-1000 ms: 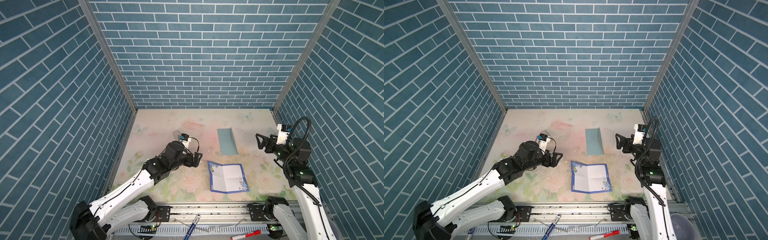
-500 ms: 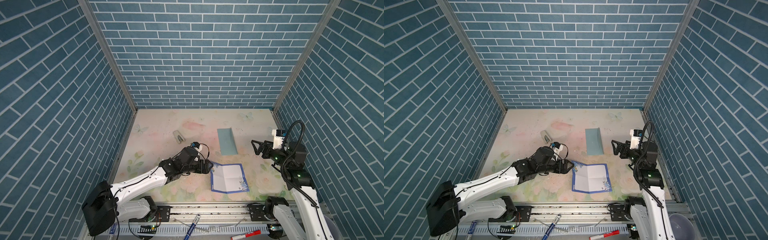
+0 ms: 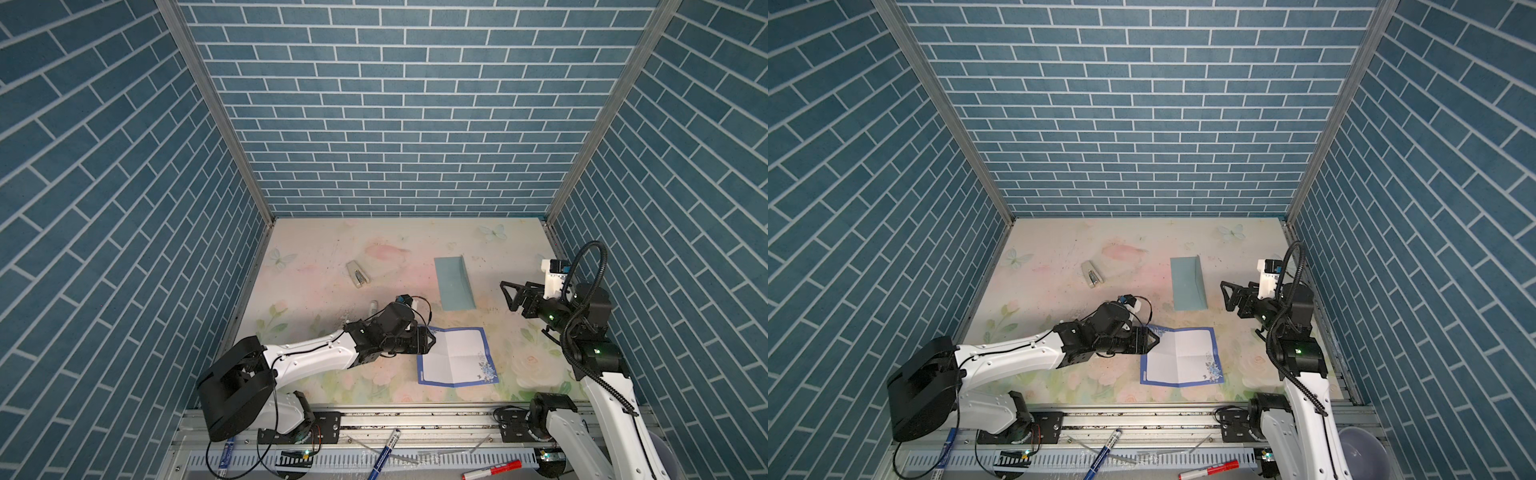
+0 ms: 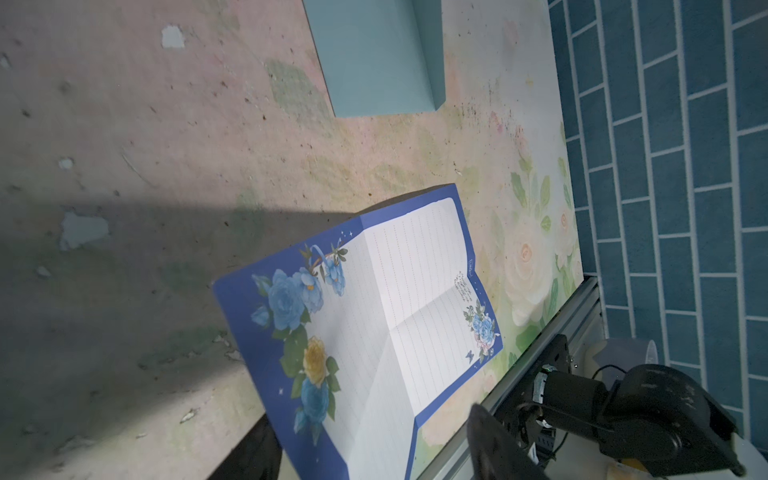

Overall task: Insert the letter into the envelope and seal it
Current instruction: 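Reach the left gripper to the blue-bordered letter and grasp its edge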

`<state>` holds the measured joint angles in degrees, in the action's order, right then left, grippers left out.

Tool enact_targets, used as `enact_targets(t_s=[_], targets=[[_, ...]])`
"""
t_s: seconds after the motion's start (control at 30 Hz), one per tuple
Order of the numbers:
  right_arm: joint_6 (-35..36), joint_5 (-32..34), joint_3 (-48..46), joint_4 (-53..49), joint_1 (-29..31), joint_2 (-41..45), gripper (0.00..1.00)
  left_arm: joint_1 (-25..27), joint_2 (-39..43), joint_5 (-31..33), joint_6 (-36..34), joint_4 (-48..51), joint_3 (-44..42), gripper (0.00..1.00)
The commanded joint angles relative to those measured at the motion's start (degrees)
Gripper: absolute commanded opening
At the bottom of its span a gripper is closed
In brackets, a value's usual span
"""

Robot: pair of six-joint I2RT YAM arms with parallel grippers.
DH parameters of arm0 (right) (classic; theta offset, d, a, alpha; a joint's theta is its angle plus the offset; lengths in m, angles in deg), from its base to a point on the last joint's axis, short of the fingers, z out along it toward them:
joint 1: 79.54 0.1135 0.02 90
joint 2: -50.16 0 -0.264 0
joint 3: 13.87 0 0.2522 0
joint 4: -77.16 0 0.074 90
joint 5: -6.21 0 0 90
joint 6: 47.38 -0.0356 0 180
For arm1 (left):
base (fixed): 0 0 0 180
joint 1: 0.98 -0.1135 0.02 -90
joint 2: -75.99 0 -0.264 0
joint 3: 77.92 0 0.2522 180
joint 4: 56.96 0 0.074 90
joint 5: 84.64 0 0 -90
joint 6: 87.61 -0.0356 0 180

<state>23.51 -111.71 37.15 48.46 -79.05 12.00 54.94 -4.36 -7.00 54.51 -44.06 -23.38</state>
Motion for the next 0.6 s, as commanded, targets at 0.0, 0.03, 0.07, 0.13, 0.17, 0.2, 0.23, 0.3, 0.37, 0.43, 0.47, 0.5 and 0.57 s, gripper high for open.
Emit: enact_targets(t_s=[0.0, 0.03, 0.07, 0.13, 0.17, 0.2, 0.23, 0.3, 0.37, 0.43, 0.47, 0.5, 0.57], targets=[[-1.1, -1.0, -0.4, 0.2, 0.6, -0.3, 0.94, 0.9, -2.1, -0.6, 1.4, -3.6, -0.6, 0.62], [-1.1, -1.0, -0.4, 0.2, 0.7, -0.4, 0.94, 1.1, -2.6, -0.8, 1.6, -4.1, -0.6, 0.6], [-1.1, -0.9, -0.5, 0.2, 0.8, -0.6, 0.94, 1.3, -3.2, -0.9, 1.7, -4.6, -0.6, 0.56], [-1.0, -0.9, -0.5, 0.2, 1.0, -0.8, 0.94, 1.4, -4.3, -0.9, 1.8, -5.4, -0.6, 0.52], [-0.9, -0.9, -0.6, 0.2, 1.1, -0.9, 0.94, 1.6, -4.9, -0.9, 1.9, -5.7, -0.6, 0.49], [-0.9, -0.9, -0.5, 0.3, 1.2, -1.0, 0.94, 1.5, -5.4, -0.9, 1.9, -6.1, -0.6, 0.46], [-0.9, -0.9, -0.5, 0.3, 1.2, -1.2, 0.94, 1.6, -5.9, -0.8, 1.9, -6.4, -0.6, 0.44], [-0.9, -0.8, -0.6, 0.4, 1.4, -1.4, 0.94, 1.6, -6.6, -0.6, 1.6, -6.4, -0.5, 0.37], [-0.9, -0.8, -0.7, 0.4, 1.5, -1.5, 0.94, 1.6, -7.2, -0.1, 1.3, -6.5, -0.3, 0.28], [-0.9, -0.7, -0.6, 0.4, 1.7, -1.5, 0.94, 1.6, -7.5, 0.4, 0.9, -6.3, -0.2, 0.17], [-0.9, -0.7, -0.6, 0.4, 1.8, -1.5, 0.94, 1.6, -7.5, 0.6, 0.7, -6.3, -0.1, 0.12], [-0.9, -0.7, -0.5, 0.4, 1.9, -1.5, 0.94, 1.6, -7.5, 0.9, 0.4, -6.2, 0.0, 0.07], [-0.9, -0.8, -0.3, 0.4, 2.1, -1.5, 0.94, 1.6, -6.9, 2.0, -0.5, -5.5, 0.3, 0.0]])
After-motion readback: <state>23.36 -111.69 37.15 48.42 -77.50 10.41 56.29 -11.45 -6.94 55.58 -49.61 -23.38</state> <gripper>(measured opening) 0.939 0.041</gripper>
